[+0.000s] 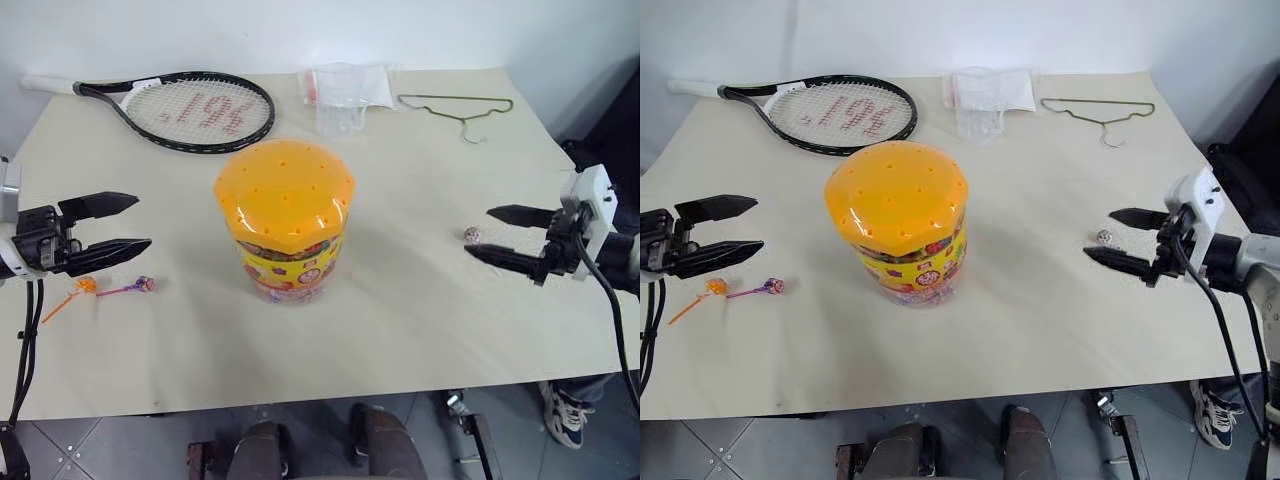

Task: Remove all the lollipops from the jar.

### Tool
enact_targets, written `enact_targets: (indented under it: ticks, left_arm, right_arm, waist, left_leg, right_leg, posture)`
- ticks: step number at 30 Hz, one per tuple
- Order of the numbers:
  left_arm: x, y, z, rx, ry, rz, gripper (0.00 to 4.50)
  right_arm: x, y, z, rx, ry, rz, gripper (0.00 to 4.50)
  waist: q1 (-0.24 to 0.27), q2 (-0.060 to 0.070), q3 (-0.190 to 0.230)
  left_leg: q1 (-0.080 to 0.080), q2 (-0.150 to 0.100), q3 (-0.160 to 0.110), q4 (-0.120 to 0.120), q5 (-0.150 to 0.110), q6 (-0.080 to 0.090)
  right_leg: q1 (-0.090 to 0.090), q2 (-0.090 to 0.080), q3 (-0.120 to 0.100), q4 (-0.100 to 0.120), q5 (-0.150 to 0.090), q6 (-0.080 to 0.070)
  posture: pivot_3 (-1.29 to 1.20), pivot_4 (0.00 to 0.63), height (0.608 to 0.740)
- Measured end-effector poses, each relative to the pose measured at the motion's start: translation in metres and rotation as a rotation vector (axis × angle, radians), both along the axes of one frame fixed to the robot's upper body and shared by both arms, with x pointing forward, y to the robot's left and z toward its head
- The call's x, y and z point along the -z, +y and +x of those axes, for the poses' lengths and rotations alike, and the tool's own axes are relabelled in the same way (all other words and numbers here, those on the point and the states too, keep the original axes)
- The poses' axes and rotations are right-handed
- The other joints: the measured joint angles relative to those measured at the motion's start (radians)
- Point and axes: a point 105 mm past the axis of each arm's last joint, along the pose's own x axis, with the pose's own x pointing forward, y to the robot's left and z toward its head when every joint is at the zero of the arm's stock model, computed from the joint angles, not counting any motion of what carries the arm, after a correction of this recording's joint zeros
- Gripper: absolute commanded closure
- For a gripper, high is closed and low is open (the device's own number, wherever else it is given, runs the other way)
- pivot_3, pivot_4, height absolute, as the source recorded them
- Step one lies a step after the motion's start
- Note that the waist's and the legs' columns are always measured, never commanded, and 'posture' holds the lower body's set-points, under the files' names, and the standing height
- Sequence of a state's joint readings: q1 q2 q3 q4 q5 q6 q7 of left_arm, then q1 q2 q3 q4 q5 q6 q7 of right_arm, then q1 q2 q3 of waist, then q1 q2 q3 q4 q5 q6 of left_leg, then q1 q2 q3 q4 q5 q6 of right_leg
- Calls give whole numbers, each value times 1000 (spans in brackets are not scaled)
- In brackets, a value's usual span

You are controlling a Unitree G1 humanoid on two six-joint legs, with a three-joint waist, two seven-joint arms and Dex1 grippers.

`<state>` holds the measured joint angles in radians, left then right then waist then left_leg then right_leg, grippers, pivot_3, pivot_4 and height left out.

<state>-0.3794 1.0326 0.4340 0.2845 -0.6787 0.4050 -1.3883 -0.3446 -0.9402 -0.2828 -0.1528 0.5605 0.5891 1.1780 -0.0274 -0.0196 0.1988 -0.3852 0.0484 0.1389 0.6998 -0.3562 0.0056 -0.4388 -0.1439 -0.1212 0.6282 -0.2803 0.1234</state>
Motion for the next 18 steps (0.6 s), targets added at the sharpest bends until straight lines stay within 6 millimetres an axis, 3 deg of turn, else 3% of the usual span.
enact_targets:
  ticks: [7, 11, 18]
  left_arm:
    - [14, 20, -10, -142, 12, -23, 0]
    - [19, 25, -20, -186, 1, -28, 0]
    - [17, 17, -19, -250, -133, -64, 0]
  right_arm:
    - [25, 21, 3, -112, 26, -18, 26]
    - [26, 27, 5, -120, 24, -11, 26]
    - [27, 32, 10, -100, 17, 18, 26]
  waist:
    - [-1, 0, 0]
    - [2, 0, 0]
    - [8, -1, -1]
  left_leg:
    - [0, 0, 0, 0, 0, 0]
    - [0, 0, 0, 1, 0, 0]
    - [0, 0, 0, 1, 0, 0]
  right_leg:
    - [0, 0, 0, 0, 0, 0]
    - [0, 0, 0, 0, 0, 0]
    - [0, 0, 0, 0, 1, -1]
  posture:
    - [0, 150, 740]
    - [0, 150, 740]
    - [0, 150, 740]
